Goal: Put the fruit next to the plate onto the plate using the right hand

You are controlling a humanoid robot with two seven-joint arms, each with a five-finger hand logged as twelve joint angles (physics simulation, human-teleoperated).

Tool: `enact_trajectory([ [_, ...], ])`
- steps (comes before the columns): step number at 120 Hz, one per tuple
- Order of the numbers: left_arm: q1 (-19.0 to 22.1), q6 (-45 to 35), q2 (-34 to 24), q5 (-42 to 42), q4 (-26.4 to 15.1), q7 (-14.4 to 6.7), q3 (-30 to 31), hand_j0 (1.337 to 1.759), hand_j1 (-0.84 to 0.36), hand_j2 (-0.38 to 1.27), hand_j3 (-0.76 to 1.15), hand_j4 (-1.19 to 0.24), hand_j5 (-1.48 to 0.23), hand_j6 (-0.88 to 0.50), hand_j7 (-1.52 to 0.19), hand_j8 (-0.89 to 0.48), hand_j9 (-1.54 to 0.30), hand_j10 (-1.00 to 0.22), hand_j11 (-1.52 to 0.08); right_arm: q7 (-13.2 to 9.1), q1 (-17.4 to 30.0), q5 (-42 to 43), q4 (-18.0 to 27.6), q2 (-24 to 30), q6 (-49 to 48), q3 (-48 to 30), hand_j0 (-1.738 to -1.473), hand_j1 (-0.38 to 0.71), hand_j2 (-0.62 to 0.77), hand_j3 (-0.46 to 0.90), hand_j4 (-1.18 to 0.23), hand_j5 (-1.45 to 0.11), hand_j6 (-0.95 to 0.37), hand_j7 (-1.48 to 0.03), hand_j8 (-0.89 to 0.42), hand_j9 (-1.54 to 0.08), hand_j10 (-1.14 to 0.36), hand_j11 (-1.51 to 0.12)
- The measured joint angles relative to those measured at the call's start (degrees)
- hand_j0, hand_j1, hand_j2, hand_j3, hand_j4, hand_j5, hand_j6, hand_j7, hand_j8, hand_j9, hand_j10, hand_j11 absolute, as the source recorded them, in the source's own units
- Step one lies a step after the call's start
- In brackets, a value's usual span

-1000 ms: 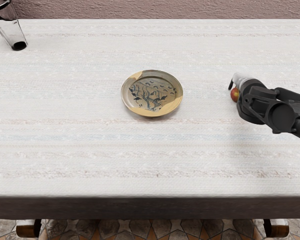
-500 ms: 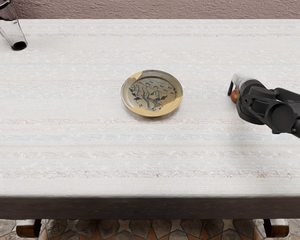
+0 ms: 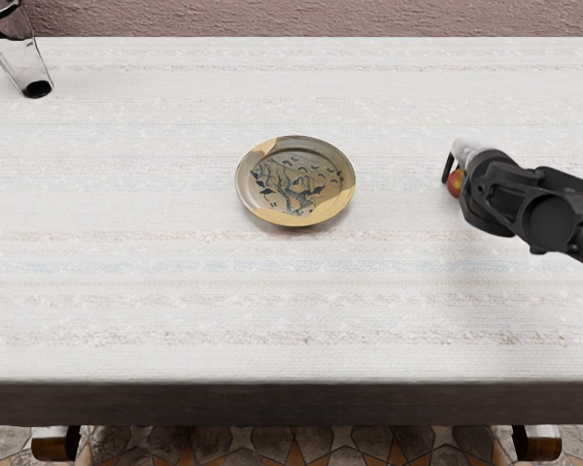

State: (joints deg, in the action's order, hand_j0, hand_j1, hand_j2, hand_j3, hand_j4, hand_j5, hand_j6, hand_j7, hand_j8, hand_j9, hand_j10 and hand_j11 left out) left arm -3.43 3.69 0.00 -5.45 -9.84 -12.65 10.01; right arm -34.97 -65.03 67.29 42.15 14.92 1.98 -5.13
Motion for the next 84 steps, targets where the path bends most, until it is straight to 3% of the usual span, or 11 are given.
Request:
enact_trajectory([
  [24,0.00,0.00,0.00,0.00,0.00,0.00,0.00,1.658,0.35,0.00,0.00,0.00,0.00,0.00,0.00,0.00,0.00,0.00,0.00,0.00,-1.42,-0.82,0.48,0.03,0.00,-0.19,-1.647,0.24,0.04,0.00,-0.68,-1.05,-0.41,-1.01,-0.35,-1.06,-0.63,-1.07],
  [40,0.00,0.00,0.00,0.00,0.00,0.00,0.01,1.658,0.35,0.00,0.00,0.00,0.00,0.00,0.00,0.00,0.00,0.00,0.00,-0.01,-2.86,-0.73,1.27,-0.05,0.22,-0.23,-1.648,0.24,0.12,0.00,-0.72,-1.05,-0.42,-1.02,-0.38,-1.06,-0.66,-1.08],
  [84,0.00,0.00,0.00,0.00,0.00,0.00,0.01,1.658,0.35,0.00,0.00,0.00,0.00,0.00,0.00,0.00,0.00,0.00,0.00,-0.02,-5.34,0.88,7.07,-2.20,3.18,0.65,-1.652,0.25,0.19,0.00,-0.75,-1.08,-0.42,-1.03,-0.38,-1.09,-0.68,-1.12],
])
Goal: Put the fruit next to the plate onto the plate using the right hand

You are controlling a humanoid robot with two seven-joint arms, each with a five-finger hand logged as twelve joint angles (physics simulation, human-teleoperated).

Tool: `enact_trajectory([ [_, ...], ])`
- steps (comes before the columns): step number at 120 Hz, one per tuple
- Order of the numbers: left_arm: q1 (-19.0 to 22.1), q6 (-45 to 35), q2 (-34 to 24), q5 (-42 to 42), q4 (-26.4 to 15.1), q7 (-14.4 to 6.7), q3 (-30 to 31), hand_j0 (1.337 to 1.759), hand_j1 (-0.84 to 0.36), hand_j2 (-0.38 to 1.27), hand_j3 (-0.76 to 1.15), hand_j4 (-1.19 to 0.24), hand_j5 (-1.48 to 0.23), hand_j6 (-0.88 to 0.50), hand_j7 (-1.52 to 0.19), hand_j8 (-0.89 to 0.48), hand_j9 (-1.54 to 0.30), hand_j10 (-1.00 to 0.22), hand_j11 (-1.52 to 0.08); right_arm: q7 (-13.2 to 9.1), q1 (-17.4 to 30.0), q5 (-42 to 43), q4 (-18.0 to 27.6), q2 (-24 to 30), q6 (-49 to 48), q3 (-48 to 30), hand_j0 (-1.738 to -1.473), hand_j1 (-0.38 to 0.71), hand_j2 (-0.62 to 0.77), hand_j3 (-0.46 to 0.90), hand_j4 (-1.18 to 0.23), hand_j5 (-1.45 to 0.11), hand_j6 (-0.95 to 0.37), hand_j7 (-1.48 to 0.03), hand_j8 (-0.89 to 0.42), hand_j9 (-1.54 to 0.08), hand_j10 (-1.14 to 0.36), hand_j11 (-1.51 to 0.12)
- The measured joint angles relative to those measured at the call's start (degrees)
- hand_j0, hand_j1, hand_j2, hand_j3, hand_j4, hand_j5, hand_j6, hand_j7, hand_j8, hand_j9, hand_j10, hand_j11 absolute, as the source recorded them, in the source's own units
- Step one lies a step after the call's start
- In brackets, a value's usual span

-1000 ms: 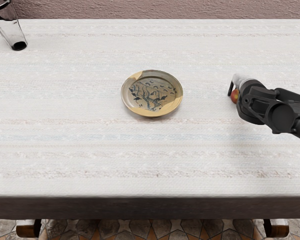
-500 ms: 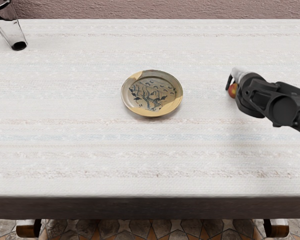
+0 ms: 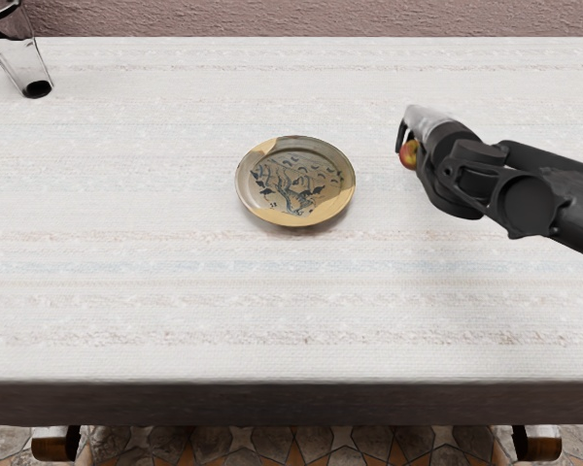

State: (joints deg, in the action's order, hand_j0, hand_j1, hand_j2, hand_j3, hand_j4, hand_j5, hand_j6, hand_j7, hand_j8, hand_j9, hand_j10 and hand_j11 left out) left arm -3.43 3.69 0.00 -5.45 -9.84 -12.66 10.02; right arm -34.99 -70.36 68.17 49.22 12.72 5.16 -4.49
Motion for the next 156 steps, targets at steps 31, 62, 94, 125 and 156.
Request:
enact_trajectory([
  [31,0.00,0.00,0.00,0.00,0.00,0.00,0.00,1.658,0.35,0.00,0.00,0.00,0.00,0.00,0.00,0.00,0.00,0.00,0.00,0.95,-0.20,-0.04,4.61,-1.95,3.04,-0.04,-1.657,0.29,0.38,0.00,-0.75,-1.11,-0.44,-1.03,-0.40,-1.10,-0.71,-1.12],
  [62,0.00,0.00,0.00,0.00,0.00,0.00,0.00,1.658,0.35,0.00,0.00,0.00,0.00,0.00,0.00,0.00,0.00,0.00,0.00,1.16,-0.77,-0.20,5.21,-5.35,4.29,-0.47,-1.658,0.35,0.55,0.00,-0.75,-1.14,-0.43,-1.04,-0.39,-1.11,-0.75,-1.12],
  [94,0.00,0.00,0.00,0.00,0.00,0.00,0.01,1.658,0.35,0.00,0.00,0.00,0.00,0.00,0.00,0.00,0.00,0.00,0.00,1.16,-0.91,0.00,1.42,-11.18,5.01,-0.24,-1.657,0.33,0.52,0.00,-0.77,-1.13,-0.44,-1.06,-0.40,-1.10,-0.78,-1.11],
  [125,0.00,0.00,0.00,0.00,0.00,0.00,0.00,1.658,0.35,0.00,0.00,0.00,0.00,0.00,0.00,0.00,0.00,0.00,0.00,1.16,-0.80,-0.09,0.60,-12.36,5.09,0.03,-1.656,0.30,0.50,0.00,-0.78,-1.12,-0.46,-1.06,-0.42,-1.09,-0.79,-1.10],
  [156,0.00,0.00,0.00,0.00,0.00,0.00,0.00,1.658,0.35,0.00,0.00,0.00,0.00,0.00,0.00,0.00,0.00,0.00,0.00,1.43,-0.55,-0.62,0.45,-12.06,5.18,-0.49,-1.657,0.23,0.24,0.00,-0.61,-0.85,-0.47,-0.82,-0.45,-0.83,-0.62,-0.83],
])
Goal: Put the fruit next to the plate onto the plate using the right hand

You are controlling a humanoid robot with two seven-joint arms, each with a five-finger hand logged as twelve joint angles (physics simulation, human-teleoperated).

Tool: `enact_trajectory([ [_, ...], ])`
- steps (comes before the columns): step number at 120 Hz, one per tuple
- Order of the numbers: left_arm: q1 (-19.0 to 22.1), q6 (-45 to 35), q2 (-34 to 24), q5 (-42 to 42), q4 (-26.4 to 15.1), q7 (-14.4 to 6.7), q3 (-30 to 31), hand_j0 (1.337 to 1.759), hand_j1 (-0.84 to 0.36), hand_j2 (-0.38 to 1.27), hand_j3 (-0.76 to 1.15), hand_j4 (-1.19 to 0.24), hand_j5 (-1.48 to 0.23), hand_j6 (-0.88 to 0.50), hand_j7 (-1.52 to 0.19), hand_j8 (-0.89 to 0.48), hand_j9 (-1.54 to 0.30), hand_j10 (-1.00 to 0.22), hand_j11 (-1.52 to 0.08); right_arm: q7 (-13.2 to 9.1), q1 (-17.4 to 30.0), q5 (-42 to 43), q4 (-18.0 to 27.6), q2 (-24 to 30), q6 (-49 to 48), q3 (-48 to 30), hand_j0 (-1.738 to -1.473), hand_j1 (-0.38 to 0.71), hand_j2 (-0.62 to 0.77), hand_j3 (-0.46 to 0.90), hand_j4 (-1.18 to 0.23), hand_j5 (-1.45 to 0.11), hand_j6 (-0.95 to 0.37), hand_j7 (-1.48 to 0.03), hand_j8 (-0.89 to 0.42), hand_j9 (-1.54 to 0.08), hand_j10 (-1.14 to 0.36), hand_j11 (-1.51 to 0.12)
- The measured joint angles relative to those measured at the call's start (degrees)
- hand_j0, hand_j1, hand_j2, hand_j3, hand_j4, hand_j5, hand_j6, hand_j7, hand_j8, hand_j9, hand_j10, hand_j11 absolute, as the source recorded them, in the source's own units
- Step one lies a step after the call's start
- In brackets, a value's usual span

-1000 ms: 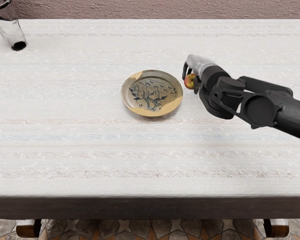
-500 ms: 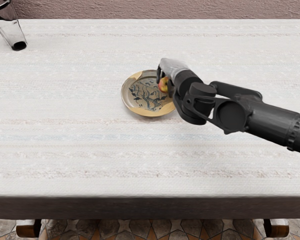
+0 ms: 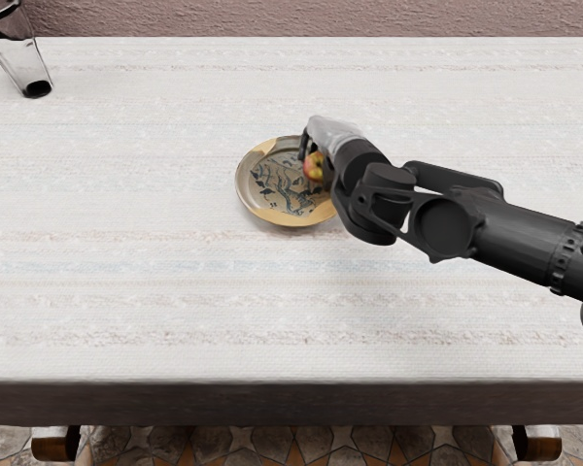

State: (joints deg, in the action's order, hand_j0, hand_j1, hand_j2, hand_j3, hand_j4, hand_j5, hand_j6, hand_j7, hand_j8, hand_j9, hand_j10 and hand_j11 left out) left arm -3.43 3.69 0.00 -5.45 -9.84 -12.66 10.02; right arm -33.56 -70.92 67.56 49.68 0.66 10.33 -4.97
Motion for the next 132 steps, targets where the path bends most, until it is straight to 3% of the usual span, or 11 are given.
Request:
enact_trajectory([
  [29,0.00,0.00,0.00,0.00,0.00,0.00,0.01,1.658,0.35,0.00,0.00,0.00,0.00,0.00,0.00,0.00,0.00,0.00,0.00,0.06,-0.01,-0.89,-0.02,0.07,0.03,-0.21,-1.658,0.15,0.02,0.00,-0.46,-0.61,-0.42,-0.60,-0.41,-0.61,-0.46,-0.61],
  [48,0.00,0.00,0.00,0.00,0.00,0.00,0.00,1.658,0.35,0.00,0.00,0.00,0.00,0.00,0.00,0.00,0.00,0.00,0.00,0.02,-0.18,-1.23,0.29,0.74,-0.09,-0.82,-1.658,0.12,-0.03,0.00,-0.41,-0.54,-0.39,-0.54,-0.39,-0.54,-0.41,-0.54],
  [70,0.00,0.00,0.00,0.00,0.00,0.00,0.00,1.658,0.35,0.00,0.00,0.00,0.00,0.00,0.00,0.00,0.00,0.00,0.00,0.16,-0.87,-6.99,2.45,3.67,-4.52,-3.86,-1.658,0.01,-0.04,0.00,-0.30,-0.40,-0.30,-0.40,-0.30,-0.40,-0.31,-0.40],
  [87,0.00,0.00,0.00,0.00,0.00,0.00,0.01,1.658,0.35,0.00,0.00,0.00,0.00,0.00,0.00,0.00,0.00,0.00,0.00,0.74,-1.19,-14.13,6.19,10.10,-16.13,-8.93,-1.658,-0.14,-0.02,0.00,-0.18,-0.23,-0.18,-0.23,-0.18,-0.23,-0.18,-0.23],
  [110,0.00,0.00,0.00,0.00,0.00,0.00,0.01,1.658,0.35,0.00,0.00,0.00,0.00,0.00,0.00,0.00,0.00,0.00,0.00,1.08,-0.70,-24.86,9.31,23.09,-37.35,-17.01,-1.658,-0.27,-0.01,0.00,-0.07,-0.09,-0.07,-0.09,-0.07,-0.09,-0.07,-0.09],
  [132,0.00,0.00,0.00,0.00,0.00,0.00,0.02,1.658,0.35,0.00,0.00,0.00,0.00,0.00,0.00,0.00,0.00,0.00,0.00,1.81,-0.03,-35.90,9.42,33.45,-43.97,-20.05,-1.658,-0.32,0.00,0.00,-0.03,-0.04,-0.03,-0.04,-0.03,-0.04,-0.03,-0.04],
])
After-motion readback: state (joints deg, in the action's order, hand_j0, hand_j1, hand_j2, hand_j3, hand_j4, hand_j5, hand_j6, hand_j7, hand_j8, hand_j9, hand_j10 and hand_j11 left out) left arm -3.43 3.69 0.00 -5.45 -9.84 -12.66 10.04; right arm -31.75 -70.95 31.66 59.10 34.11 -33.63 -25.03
